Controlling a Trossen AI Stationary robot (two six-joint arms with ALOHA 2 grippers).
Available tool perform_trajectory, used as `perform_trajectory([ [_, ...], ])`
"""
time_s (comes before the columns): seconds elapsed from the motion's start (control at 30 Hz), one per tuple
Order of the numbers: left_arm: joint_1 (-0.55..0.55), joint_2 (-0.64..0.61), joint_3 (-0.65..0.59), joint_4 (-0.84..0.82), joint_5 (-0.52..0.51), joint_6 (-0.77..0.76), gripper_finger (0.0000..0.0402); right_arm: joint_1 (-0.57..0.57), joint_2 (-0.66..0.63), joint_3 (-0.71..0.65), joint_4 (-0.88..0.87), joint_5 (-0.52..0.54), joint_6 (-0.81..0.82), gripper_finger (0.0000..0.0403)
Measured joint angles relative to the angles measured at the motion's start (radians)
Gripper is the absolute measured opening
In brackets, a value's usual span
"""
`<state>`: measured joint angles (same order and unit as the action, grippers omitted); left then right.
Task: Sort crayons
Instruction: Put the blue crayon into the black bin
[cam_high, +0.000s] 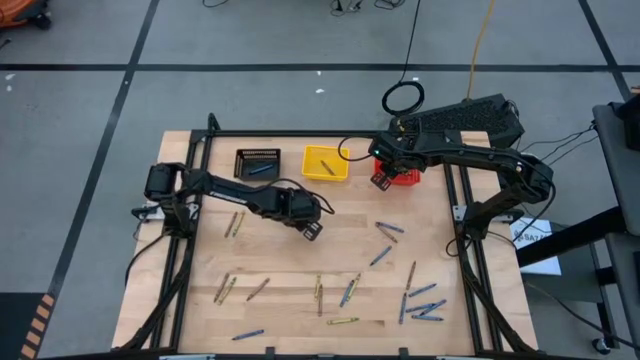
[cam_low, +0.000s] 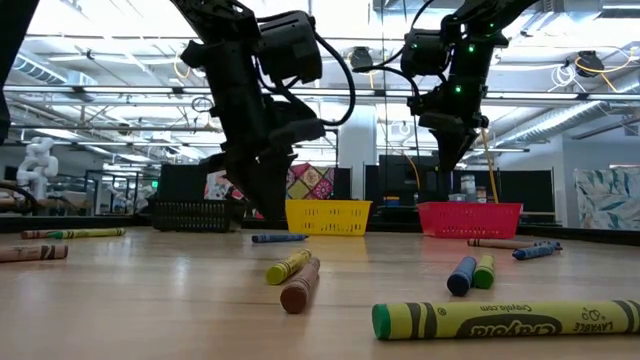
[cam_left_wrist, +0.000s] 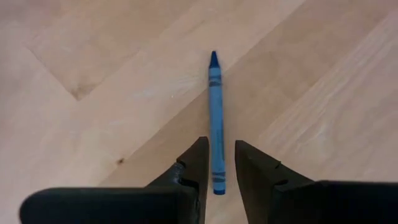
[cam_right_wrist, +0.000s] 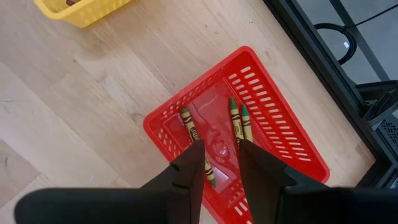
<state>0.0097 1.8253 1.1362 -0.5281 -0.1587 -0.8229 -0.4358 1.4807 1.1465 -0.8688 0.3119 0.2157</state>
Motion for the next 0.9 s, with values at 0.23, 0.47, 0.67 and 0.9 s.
perform_trajectory([
  [0.23,-0.006,0.014,0.0,0.021,0.01,0.034,0.0076,0.0,0.0,0.0,0.0,0.0,0.006,0.0086],
  [0.47,-0.005,0.02,0.001,0.048,0.028,0.045,0.0076,0.0,0.0,0.0,0.0,0.0,0.007,0.0086],
  [0.67,-0.005,0.055,0.001,0.051,0.029,0.045,0.0076,0.0,0.0,0.0,0.002,0.0,0.004,0.0086],
  [0.9,-0.005,0.083,0.003,0.048,0.0,0.02,0.0076,0.0,0.0,0.0,0.004,0.0,0.003,0.0086],
])
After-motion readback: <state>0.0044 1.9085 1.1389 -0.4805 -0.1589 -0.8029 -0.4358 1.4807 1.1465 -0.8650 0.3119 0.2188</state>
